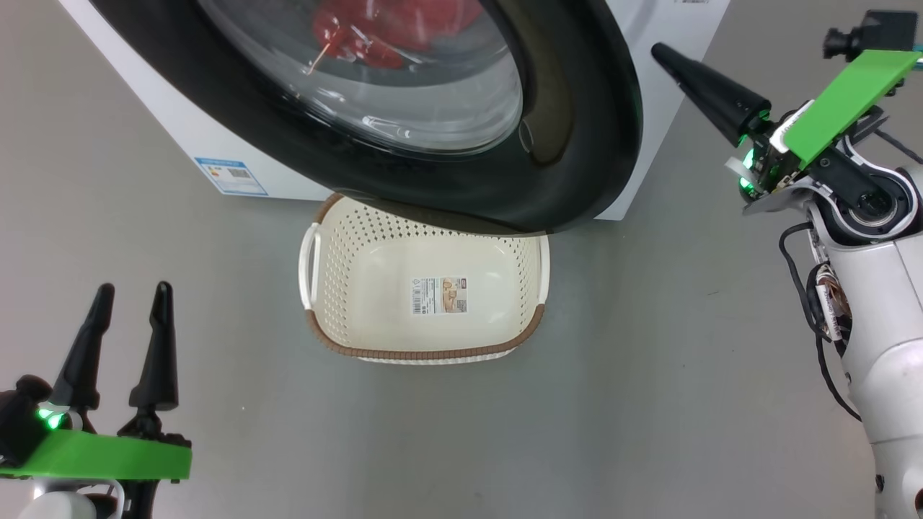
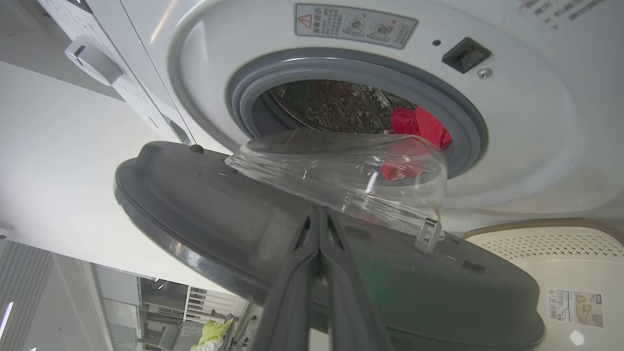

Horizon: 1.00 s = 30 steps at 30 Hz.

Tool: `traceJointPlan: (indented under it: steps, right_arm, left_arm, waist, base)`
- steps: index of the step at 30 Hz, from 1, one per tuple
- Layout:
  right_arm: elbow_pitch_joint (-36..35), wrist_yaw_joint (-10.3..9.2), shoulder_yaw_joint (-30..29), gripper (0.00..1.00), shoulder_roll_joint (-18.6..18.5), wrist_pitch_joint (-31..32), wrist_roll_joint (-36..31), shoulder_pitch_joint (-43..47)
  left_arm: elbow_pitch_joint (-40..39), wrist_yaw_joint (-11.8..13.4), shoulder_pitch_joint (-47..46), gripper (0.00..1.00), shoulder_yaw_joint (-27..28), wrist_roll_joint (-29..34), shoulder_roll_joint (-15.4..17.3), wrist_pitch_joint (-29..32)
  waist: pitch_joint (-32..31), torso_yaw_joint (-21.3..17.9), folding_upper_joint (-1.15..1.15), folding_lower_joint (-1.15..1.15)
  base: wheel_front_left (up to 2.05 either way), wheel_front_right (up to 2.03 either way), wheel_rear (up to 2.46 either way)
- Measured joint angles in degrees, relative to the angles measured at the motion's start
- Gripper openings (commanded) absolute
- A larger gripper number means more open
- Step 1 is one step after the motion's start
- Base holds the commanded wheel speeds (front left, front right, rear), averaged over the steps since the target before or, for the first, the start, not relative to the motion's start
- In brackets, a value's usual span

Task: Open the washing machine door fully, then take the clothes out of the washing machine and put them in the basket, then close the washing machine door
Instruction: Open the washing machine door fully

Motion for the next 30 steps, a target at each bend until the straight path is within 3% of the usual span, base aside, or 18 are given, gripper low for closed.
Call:
traceJointPlan:
  steps: [6, 7, 9, 20, 30]
  right_arm:
    - [-5.05, 0.00, -0.68, 0.46, -0.63, -3.23, -1.18, 2.32]
    - [-5.91, 0.00, -0.78, 0.57, -0.91, -3.77, -1.71, 2.98]
    - [-8.08, 0.00, -0.96, 1.00, -1.62, -4.77, -2.69, 4.44]
    - [-24.19, 0.00, 0.08, 1.00, -2.88, -16.26, -10.07, 14.37]
    - [-33.33, 0.00, 2.52, 1.00, -5.76, -34.41, -24.04, 24.03]
  left_arm:
    - [-0.12, 0.00, 0.56, 1.00, 0.18, 0.35, -0.02, 0.00]
    - [-0.12, 0.00, 0.90, 1.00, 0.20, 0.41, -0.03, 0.00]
    - [-0.13, 0.00, 1.19, 1.00, 0.25, 0.41, -0.04, 0.00]
    - [-0.62, 0.00, 2.14, 1.00, 0.92, 0.44, -0.04, 0.00]
    - [-1.51, 0.00, 2.14, 1.00, 1.68, 0.85, 0.05, 0.00]
  waist:
    - [-0.71, -0.42, 0.00, 0.00]
    - [-0.84, -0.50, 0.00, 0.00]
    - [-1.01, -0.67, 0.00, 0.00]
    - [-1.20, -1.87, 0.00, 0.00]
    - [-1.11, -2.35, 0.00, 0.00]
  base:
    - [0.00, 0.00, 0.00]
    - [0.00, 0.00, 0.00]
    - [0.00, 0.00, 0.00]
    - [0.00, 0.00, 0.00]
    - [0.00, 0.00, 0.00]
